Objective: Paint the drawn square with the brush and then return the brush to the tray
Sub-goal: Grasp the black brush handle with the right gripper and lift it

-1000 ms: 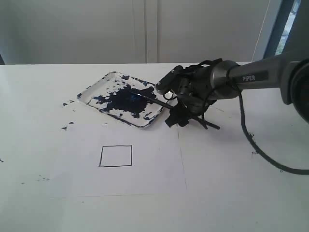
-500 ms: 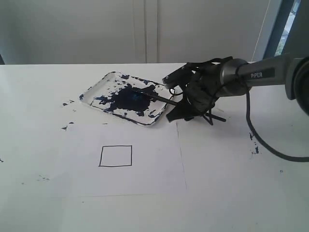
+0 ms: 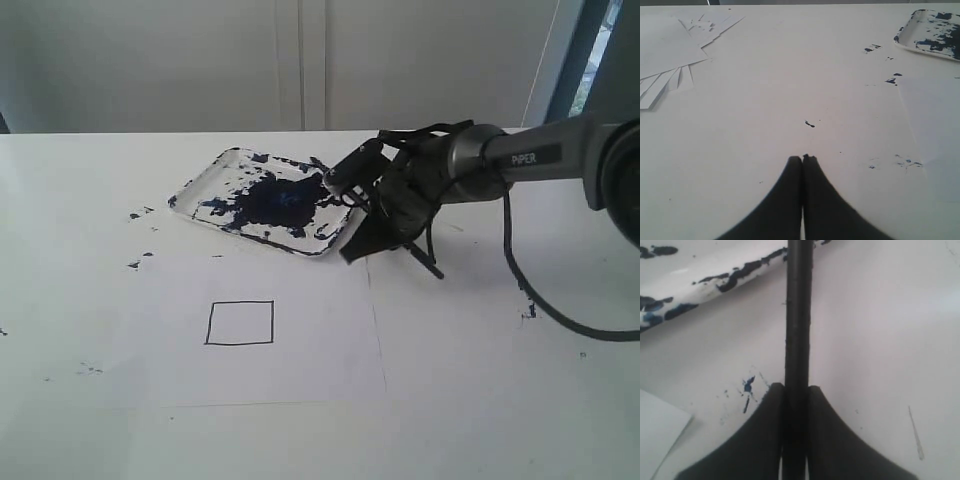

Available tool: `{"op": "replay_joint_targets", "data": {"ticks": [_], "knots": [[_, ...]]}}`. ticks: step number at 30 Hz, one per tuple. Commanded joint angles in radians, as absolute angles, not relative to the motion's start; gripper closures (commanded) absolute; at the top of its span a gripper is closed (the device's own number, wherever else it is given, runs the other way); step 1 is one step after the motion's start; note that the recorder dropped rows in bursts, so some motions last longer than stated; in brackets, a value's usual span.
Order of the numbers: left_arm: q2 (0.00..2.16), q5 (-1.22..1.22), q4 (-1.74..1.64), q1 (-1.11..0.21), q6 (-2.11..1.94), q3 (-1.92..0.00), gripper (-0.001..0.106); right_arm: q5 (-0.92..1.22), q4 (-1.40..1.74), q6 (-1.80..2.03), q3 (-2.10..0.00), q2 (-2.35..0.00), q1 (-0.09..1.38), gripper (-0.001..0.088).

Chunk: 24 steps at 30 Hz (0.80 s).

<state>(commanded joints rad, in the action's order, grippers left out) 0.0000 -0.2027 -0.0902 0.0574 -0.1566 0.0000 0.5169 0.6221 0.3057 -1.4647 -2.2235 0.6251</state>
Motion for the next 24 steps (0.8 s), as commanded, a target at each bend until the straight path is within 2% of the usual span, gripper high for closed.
{"op": "replay_joint_targets", "data": {"ticks": [10, 24], "knots": [[0.000, -0.203, -0.090, 0.057, -0.157, 0.000, 0.105, 0.635, 0.631, 0.187, -1.465, -2.101, 0.710, 0.0868], [0.000, -0.203, -0.090, 0.057, -0.157, 0.000, 0.105, 1.019, 0.739, -0.076, -1.524, -2.001, 0.834, 0.0868]]}}
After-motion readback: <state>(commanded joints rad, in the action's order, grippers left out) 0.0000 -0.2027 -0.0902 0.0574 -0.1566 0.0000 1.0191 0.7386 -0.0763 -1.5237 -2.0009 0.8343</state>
